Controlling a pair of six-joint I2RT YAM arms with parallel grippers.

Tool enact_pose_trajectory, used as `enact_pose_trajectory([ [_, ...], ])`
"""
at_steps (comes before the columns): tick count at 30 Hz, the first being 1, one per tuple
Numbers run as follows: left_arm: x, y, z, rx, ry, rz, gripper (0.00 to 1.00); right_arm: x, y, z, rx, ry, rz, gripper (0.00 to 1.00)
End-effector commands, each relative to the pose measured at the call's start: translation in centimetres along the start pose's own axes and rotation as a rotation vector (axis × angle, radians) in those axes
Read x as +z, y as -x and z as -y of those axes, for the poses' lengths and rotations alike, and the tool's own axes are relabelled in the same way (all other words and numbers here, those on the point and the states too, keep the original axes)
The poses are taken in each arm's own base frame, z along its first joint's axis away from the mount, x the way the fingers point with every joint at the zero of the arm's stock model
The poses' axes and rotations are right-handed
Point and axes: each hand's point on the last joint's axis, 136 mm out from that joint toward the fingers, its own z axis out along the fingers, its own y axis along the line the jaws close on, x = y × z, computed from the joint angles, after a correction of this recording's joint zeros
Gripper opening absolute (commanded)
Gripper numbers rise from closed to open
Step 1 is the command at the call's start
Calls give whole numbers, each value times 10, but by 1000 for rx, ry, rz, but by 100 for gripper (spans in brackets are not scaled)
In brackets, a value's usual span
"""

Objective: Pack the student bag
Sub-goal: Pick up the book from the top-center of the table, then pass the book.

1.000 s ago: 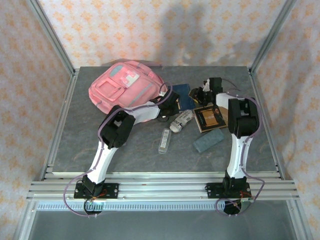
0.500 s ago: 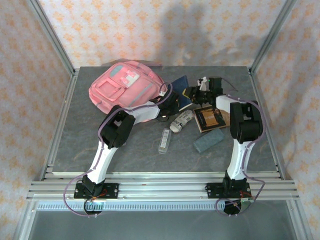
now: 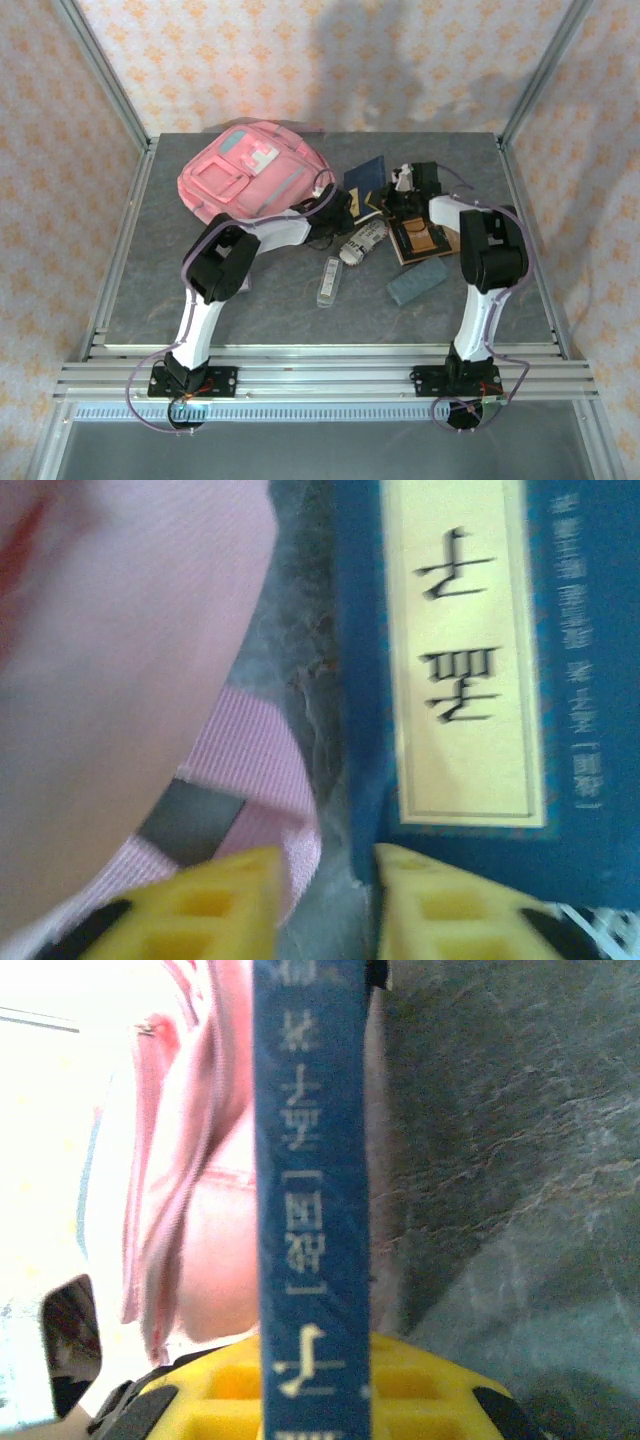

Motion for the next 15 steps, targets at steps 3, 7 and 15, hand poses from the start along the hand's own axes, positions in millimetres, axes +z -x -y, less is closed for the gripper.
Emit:
enact_pose_trajectory([
  [3, -97, 45, 48, 19, -206, 158, 51, -55, 23, -78, -140, 85, 148, 0],
  [7, -147, 61, 48, -4, -333, 216, 62, -82, 13, -118, -176, 188, 164, 0],
  [15, -245, 89, 20, -66, -674, 368, 83, -96, -51, -189, -313, 374, -6, 0],
])
